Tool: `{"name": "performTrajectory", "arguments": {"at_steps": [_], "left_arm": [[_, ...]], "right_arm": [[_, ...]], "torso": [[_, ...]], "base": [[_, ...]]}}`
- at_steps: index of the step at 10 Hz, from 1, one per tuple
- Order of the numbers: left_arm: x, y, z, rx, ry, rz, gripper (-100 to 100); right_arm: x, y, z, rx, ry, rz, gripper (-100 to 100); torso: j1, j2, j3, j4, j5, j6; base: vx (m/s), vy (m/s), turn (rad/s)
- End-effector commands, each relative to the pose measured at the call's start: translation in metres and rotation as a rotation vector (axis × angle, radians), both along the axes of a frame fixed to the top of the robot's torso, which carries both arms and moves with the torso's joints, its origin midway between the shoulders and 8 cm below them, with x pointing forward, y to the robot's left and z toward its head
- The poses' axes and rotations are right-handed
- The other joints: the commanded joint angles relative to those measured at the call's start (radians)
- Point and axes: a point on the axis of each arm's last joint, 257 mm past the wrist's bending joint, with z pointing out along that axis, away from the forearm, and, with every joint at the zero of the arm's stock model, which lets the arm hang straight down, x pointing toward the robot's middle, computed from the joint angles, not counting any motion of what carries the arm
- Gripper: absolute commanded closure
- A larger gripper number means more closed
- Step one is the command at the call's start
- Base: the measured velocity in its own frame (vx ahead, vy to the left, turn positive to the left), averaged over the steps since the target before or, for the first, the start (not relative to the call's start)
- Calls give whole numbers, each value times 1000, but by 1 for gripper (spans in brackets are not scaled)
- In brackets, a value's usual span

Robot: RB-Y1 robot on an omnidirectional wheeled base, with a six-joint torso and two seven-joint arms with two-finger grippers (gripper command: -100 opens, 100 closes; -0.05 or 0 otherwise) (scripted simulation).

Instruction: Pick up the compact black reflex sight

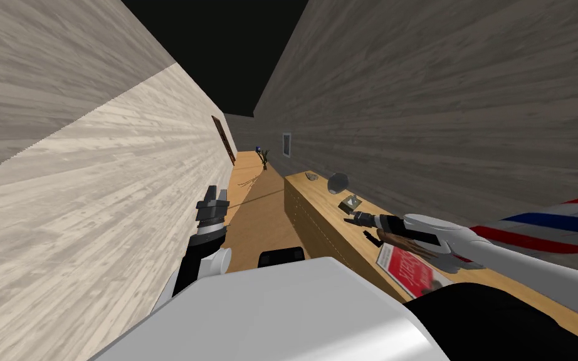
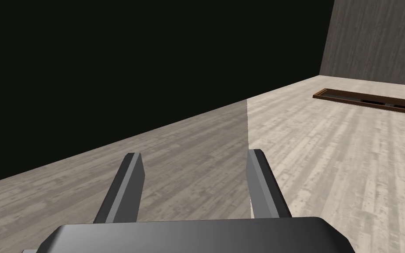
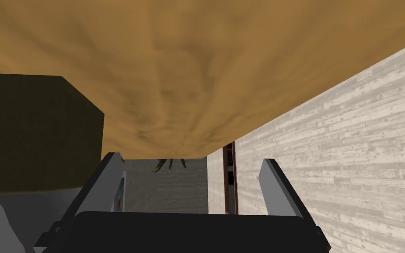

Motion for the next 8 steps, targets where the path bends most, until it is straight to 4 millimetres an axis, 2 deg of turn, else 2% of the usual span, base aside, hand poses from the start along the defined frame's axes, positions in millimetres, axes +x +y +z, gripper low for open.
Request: {"name": "performTrajectory", "arguments": {"at_steps": [1, 2, 3, 4, 5, 6, 8], "left_arm": [[0, 0, 0, 0, 0, 0, 0], [0, 0, 0, 0, 0, 0, 0], [0, 0, 0, 0, 0, 0, 0], [0, 0, 0, 0, 0, 0, 0], [0, 0, 0, 0, 0, 0, 0], [0, 0, 0, 0, 0, 0, 0], [0, 0, 0, 0, 0, 0, 0]], "right_arm": [[-11, -8, -3, -33, 27, -2, -100], [-13, -8, -5, -33, 33, -4, -100], [-35, -33, -13, -94, 92, -15, -100], [-35, -33, -13, -94, 92, -15, -100], [-56, -53, -20, -145, 150, -19, -100], [-56, -56, -19, -149, 151, -24, -100], [-100, -95, -28, -246, 262, -39, -100]], "torso": [[0, 0, 0, 0, 0, 0], [0, 0, 0, 0, 0, 1], [-1, 0, 0, 0, 0, 1], [0, 1, 0, 0, 0, 0], [0, 0, 0, 0, 0, 1], [0, 1, 0, 0, 0, 0], [0, 1, 1, 0, 0, 0]], "base": [[-5, 24, 73], [-2, 8, -10], [-10, 25, 144], [-10, 21, 85], [-10, 24, 124], [-11, 21, 64], [-23, 38, 165]]}}
